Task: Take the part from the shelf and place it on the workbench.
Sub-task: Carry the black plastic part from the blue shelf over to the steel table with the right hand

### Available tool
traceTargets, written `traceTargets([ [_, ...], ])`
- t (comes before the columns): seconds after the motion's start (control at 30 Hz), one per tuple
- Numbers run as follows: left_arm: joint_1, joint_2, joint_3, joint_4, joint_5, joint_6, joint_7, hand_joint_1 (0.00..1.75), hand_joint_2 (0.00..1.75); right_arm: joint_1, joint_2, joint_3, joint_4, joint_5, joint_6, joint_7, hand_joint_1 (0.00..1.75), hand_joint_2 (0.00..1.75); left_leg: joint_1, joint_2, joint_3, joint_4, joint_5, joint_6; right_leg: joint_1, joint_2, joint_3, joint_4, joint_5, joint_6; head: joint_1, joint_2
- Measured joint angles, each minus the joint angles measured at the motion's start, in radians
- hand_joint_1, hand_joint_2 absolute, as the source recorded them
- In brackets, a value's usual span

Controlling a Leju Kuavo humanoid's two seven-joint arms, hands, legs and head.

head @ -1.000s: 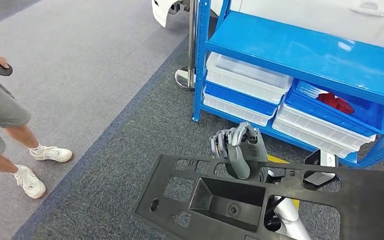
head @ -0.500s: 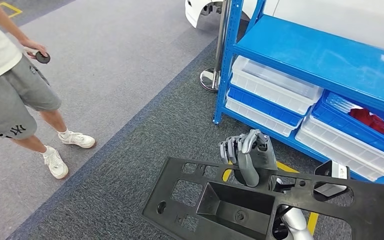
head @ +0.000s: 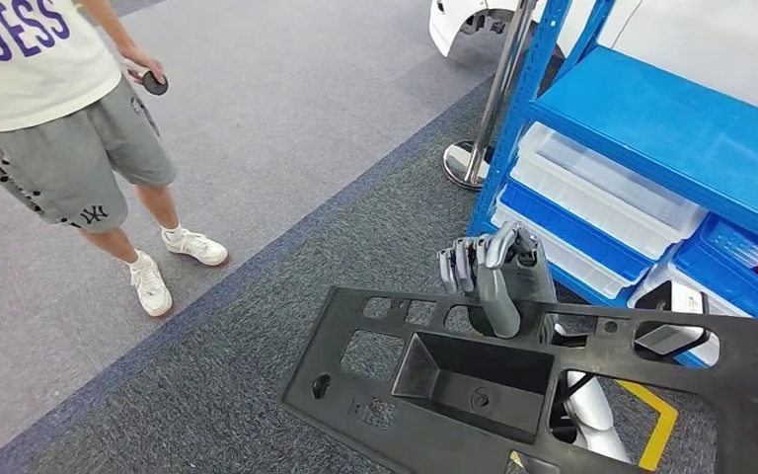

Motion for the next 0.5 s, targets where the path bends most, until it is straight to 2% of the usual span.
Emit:
traceTargets([
  [0.07, -0.003, 0.0, 0.0, 0.0, 0.002, 0.0, 0.001, 0.0, 1.75, -0.012, 0.001, -0.003, 0.012, -0.005, 0.007, 0.0, 1.75, 1.75, 0.002, -0.019, 0.0, -0.004, 0.005, 0.009, -0.005, 0.047, -0.042, 0.094, -0.055, 0.007, 0.0, 0.0],
  [0.1, -0.004, 0.0, 0.0, 0.0, 0.003, 0.0, 0.002, 0.0, 1.75, -0.014, 0.001, -0.005, 0.02, -0.008, 0.01, -0.002, 1.75, 1.75, 0.001, -0.03, -0.002, -0.003, 0.005, 0.012, -0.005, 0.063, -0.078, 0.166, -0.089, 0.008, 0.0, 0.0],
  [0.13, -0.006, 0.0, 0.0, 0.0, 0.003, 0.0, 0.004, 0.0, 1.75, -0.015, 0.001, -0.006, 0.028, -0.01, 0.012, -0.003, 1.75, 1.75, 0.001, -0.043, -0.003, -0.003, 0.006, 0.013, -0.005, 0.069, -0.112, 0.23, -0.111, 0.008, 0.0, 0.0],
  [0.17, -0.007, 0.0, 0.0, 0.0, 0.003, 0.0, 0.006, 0.0, 1.75, -0.015, 0.001, -0.007, 0.035, -0.012, 0.014, -0.004, 1.75, 1.75, 0.0, -0.055, -0.004, -0.001, 0.006, 0.014, -0.005, 0.071, -0.135, 0.268, -0.116, 0.007, 0.0, 0.0],
  [0.2, -0.009, 0.0, 0.0, 0.0, 0.003, 0.001, 0.008, 0.0, 1.75, -0.015, 0.001, -0.008, 0.042, -0.014, 0.015, -0.006, 1.75, 1.75, 0.0, -0.068, -0.004, 0.0, 0.006, 0.014, -0.005, 0.073, -0.139, 0.268, -0.101, 0.005, 0.0, 0.0],
  [0.23, -0.011, 0.0, 0.0, 0.0, 0.003, 0.001, 0.01, 0.0, 1.75, -0.016, 0.001, -0.01, 0.046, -0.015, 0.015, -0.007, 1.75, 1.75, 0.0, -0.081, -0.004, 0.001, 0.007, 0.014, -0.004, 0.077, -0.123, 0.227, -0.068, 0.001, 0.0, 0.0],
  [0.27, -0.012, -0.001, 0.0, 0.0, 0.002, 0.002, 0.011, 0.0, 1.75, -0.018, 0.001, -0.011, 0.05, -0.016, 0.016, -0.008, 1.75, 1.75, 0.0, -0.093, -0.003, 0.002, 0.007, 0.013, -0.004, 0.091, -0.093, 0.157, -0.027, -0.004, 0.0, 0.0],
  [0.33, -0.016, -0.002, 0.0, 0.0, -0.001, 0.003, 0.012, 0.0, 1.75, -0.021, 0.001, -0.015, 0.054, -0.018, 0.017, -0.01, 1.75, 1.75, -0.001, -0.117, -0.005, 0.005, 0.009, 0.006, -0.004, 0.128, -0.039, 0.03, 0.028, -0.013, 0.0, 0.0],
  [0.37, -0.017, -0.003, 0.0, 0.0, -0.003, 0.003, 0.012, 0.0, 1.75, -0.022, 0.0, -0.016, 0.056, -0.019, 0.018, -0.013, 1.75, 1.75, 0.0, -0.126, -0.007, 0.006, 0.01, 0.001, -0.003, 0.14, -0.027, -0.001, 0.038, -0.015, 0.0, 0.0],
  [0.4, -0.018, -0.003, 0.0, 0.0, -0.004, 0.003, 0.012, 0.0, 1.75, -0.024, 0.0, -0.018, 0.058, -0.02, 0.02, -0.015, 1.75, 1.75, 0.001, -0.136, -0.01, 0.005, 0.012, -0.005, -0.002, 0.141, -0.025, -0.01, 0.037, -0.016, 0.0, 0.0],
  [0.43, -0.019, -0.002, 0.0, 0.0, -0.004, 0.003, 0.012, 0.0, 1.75, -0.025, 0.0, -0.019, 0.06, -0.02, 0.021, -0.017, 1.75, 1.75, 0.002, -0.145, -0.012, 0.002, 0.015, -0.011, -0.001, 0.13, -0.024, -0.013, 0.04, -0.018, 0.0, 0.0],
  [0.47, -0.019, -0.002, 0.0, 0.0, -0.006, 0.003, 0.012, 0.0, 1.75, -0.026, 0.0, -0.02, 0.061, -0.02, 0.023, -0.019, 1.75, 1.75, 0.002, -0.144, -0.013, 0.003, 0.014, -0.016, -0.003, 0.119, -0.021, -0.019, 0.044, -0.022, 0.0, 0.0],
  [0.5, -0.018, -0.001, 0.0, 0.0, -0.007, 0.003, 0.013, 0.0, 1.75, -0.027, 0.0, -0.02, 0.063, -0.021, 0.025, -0.022, 1.75, 1.75, 0.0, -0.131, -0.02, 0.014, 0.005, -0.021, -0.006, 0.108, -0.017, -0.026, 0.047, -0.027, 0.0, 0.0],
])
